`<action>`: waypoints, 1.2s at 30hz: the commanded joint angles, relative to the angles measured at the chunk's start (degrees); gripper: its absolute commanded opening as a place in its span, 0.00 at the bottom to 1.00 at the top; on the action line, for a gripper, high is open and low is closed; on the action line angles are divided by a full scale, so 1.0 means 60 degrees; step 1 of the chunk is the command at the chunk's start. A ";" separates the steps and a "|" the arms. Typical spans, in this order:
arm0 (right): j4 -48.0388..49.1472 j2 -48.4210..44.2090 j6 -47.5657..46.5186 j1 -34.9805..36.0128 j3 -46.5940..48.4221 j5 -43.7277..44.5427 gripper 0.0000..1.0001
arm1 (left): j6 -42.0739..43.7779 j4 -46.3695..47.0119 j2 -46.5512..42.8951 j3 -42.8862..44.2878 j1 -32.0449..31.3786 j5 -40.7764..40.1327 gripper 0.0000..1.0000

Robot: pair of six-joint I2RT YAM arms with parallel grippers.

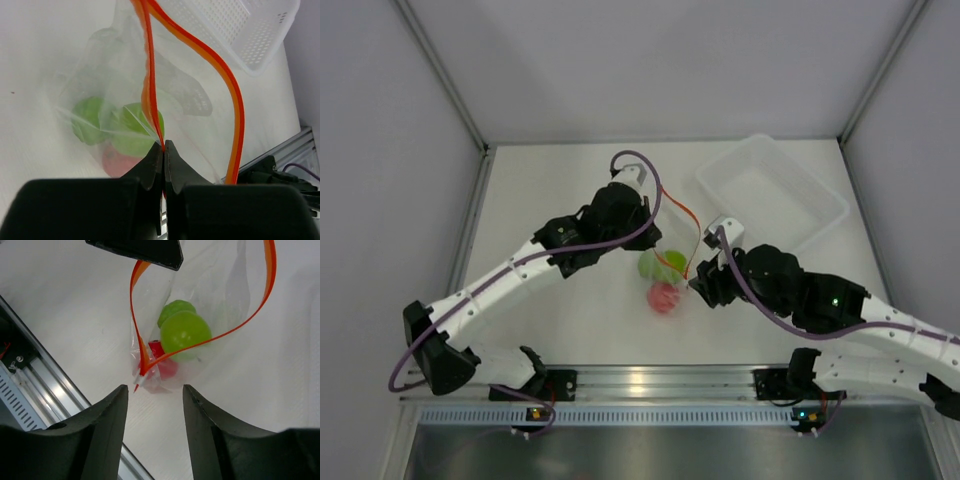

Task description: Open the zip-top bag and remove the fake food

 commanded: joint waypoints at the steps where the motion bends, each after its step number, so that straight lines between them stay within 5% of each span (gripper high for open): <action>1: -0.0032 -0.0226 0.0802 0.0053 0.0739 0.0805 0.49 | 0.2043 -0.0722 0.0440 0.0912 0.0793 0.1478 0.00; 9: -0.0049 -0.0446 0.2634 -0.1612 0.0609 0.1321 0.59 | 0.3042 -0.1869 0.1496 0.2041 0.1132 0.1055 0.00; 18: 0.1564 0.0240 0.3896 -0.4633 -0.0022 -0.1696 0.61 | 0.3510 -0.1913 0.2082 0.3022 0.1132 0.2373 0.00; 34: 0.1476 0.2569 0.3501 -0.4693 0.1033 -0.1976 0.56 | 0.2778 -0.1738 0.2609 0.3536 0.1059 0.2504 0.00; 36: 0.1418 0.2747 0.3428 -0.4693 0.1034 -0.1933 0.43 | 0.2734 -0.1621 0.2624 0.3477 0.1015 0.2374 0.00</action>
